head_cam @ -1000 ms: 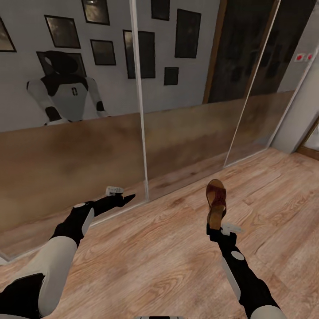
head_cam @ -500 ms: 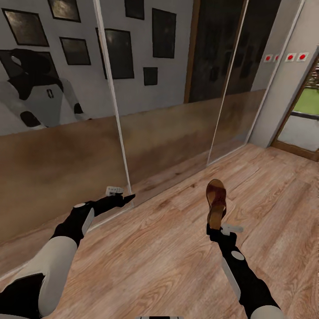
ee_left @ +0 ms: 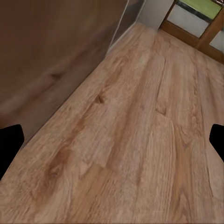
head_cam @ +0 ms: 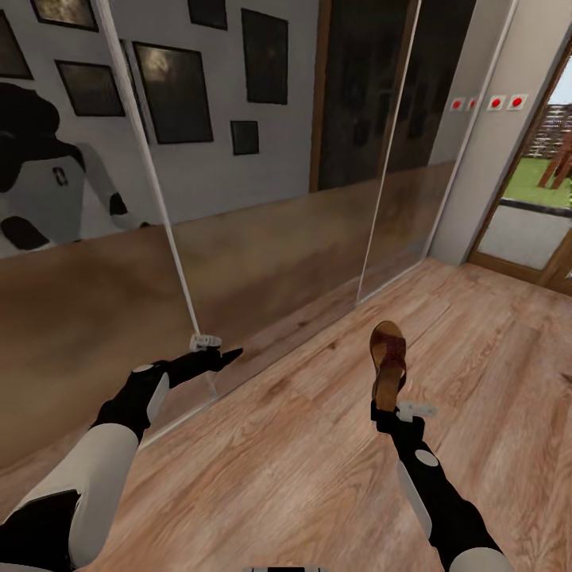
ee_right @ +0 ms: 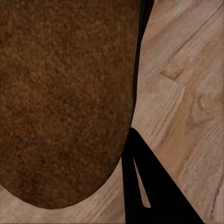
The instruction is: Pick up the two gym shoes and the two sandals from the corridor floor and place them onto the hallstand (shoe rack) in the corridor, making sure they are on the rack and not on the floor. Arrange them so the two gym shoes are next to each other and the two sandals are next to each other.
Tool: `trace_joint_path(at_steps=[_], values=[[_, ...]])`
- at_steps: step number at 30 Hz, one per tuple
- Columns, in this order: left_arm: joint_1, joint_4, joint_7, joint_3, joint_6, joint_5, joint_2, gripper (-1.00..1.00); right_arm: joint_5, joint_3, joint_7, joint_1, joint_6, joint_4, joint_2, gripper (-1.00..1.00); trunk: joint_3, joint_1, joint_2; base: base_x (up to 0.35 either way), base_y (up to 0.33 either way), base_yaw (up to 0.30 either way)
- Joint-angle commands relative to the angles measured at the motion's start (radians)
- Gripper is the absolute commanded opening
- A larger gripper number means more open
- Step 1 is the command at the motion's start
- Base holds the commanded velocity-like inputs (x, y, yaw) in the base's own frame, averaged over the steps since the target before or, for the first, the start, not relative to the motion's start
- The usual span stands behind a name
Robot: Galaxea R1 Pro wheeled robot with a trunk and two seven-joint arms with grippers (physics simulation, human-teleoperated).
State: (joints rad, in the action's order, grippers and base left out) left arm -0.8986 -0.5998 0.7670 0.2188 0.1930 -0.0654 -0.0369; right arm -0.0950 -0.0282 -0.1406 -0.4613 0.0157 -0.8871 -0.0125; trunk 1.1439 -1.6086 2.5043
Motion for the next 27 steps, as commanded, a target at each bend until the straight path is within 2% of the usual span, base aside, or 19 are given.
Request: trace_joint_path(at_steps=[1, 12, 27], values=[[0.0, -0.001, 0.008, 0.007, 0.008, -0.007, 0.001, 1.0, -0.012, 0.002, -0.004, 0.0, 0.001, -0.001, -0.001, -1.0, 0.001, 0.0, 0.0, 0.348, 0.0, -0.152], [0.0, -0.001, 0.008, 0.007, 0.008, -0.007, 0.008, 1.0, -0.012, 0.002, -0.004, 0.0, 0.001, -0.001, 0.0, -1.0, -0.003, 0.0, 0.0, 0.343, -0.044, -0.228], [0.0, 0.017, 0.006, 0.007, 0.007, -0.008, 0.012, 1.0, -0.012, 0.002, -0.004, 0.0, 0.001, -0.001, 0.0, -1.0, -0.009, 0.0, 0.0, 0.287, -0.159, -0.245]])
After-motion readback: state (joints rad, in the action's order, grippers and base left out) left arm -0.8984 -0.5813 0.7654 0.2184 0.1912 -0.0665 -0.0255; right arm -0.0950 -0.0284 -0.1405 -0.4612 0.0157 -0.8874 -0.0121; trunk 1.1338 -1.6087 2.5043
